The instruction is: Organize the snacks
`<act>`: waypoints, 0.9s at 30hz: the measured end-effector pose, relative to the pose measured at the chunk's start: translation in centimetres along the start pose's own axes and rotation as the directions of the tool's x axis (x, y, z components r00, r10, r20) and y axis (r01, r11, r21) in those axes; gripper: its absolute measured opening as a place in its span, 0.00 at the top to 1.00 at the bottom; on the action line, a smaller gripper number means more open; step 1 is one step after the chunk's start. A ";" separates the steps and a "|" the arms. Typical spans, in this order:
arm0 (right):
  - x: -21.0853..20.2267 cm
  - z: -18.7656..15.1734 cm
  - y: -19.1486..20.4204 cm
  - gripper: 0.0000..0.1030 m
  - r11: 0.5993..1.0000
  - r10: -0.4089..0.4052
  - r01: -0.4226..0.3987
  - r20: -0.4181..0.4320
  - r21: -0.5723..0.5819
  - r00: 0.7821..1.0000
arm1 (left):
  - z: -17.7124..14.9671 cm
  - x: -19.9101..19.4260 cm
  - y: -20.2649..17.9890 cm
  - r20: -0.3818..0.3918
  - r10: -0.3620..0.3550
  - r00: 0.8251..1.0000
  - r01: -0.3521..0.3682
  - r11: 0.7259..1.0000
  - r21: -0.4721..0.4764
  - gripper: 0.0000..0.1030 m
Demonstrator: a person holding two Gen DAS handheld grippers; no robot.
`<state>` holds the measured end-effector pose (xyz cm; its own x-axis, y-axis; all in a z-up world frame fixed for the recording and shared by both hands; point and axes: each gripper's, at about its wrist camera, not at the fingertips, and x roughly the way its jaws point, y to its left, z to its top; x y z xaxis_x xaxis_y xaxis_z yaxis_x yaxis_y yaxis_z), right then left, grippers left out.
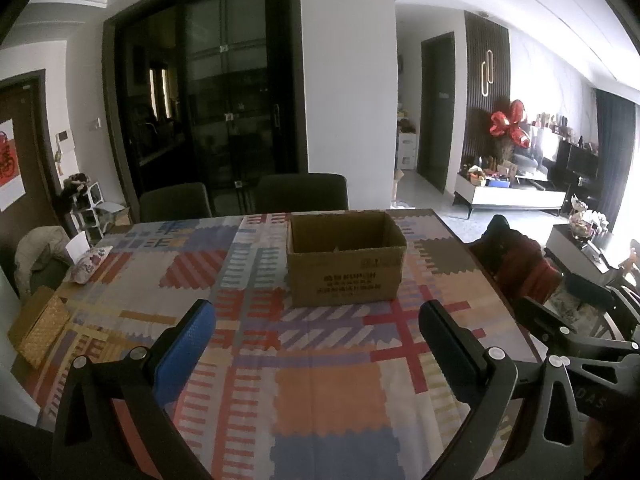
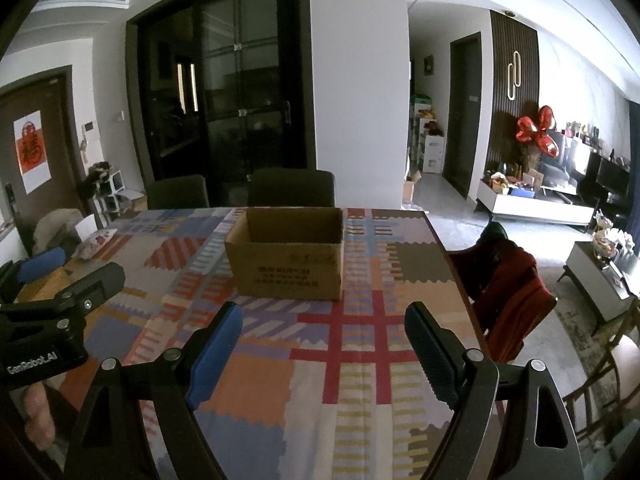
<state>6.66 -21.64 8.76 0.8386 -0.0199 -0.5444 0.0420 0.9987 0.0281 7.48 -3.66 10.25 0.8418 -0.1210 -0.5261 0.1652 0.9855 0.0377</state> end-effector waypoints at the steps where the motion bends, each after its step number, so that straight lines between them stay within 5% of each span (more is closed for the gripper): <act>1: 0.0 0.0 -0.1 0.19 1.000 0.000 0.000 -0.001 0.002 1.000 | 0.0 0.0 0.0 0.000 -0.002 1.000 0.002 1.000 0.002 0.00; 27: -0.4 -0.3 0.1 0.19 1.000 0.008 -0.008 -0.004 -0.002 1.000 | -0.4 -0.3 -0.2 0.000 0.009 1.000 -0.009 1.000 0.000 0.00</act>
<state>6.19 -21.54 8.76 0.8369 -0.0122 -0.5472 0.0348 0.9989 0.0309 6.96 -3.78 10.06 0.8433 -0.1120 -0.5257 0.1574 0.9866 0.0424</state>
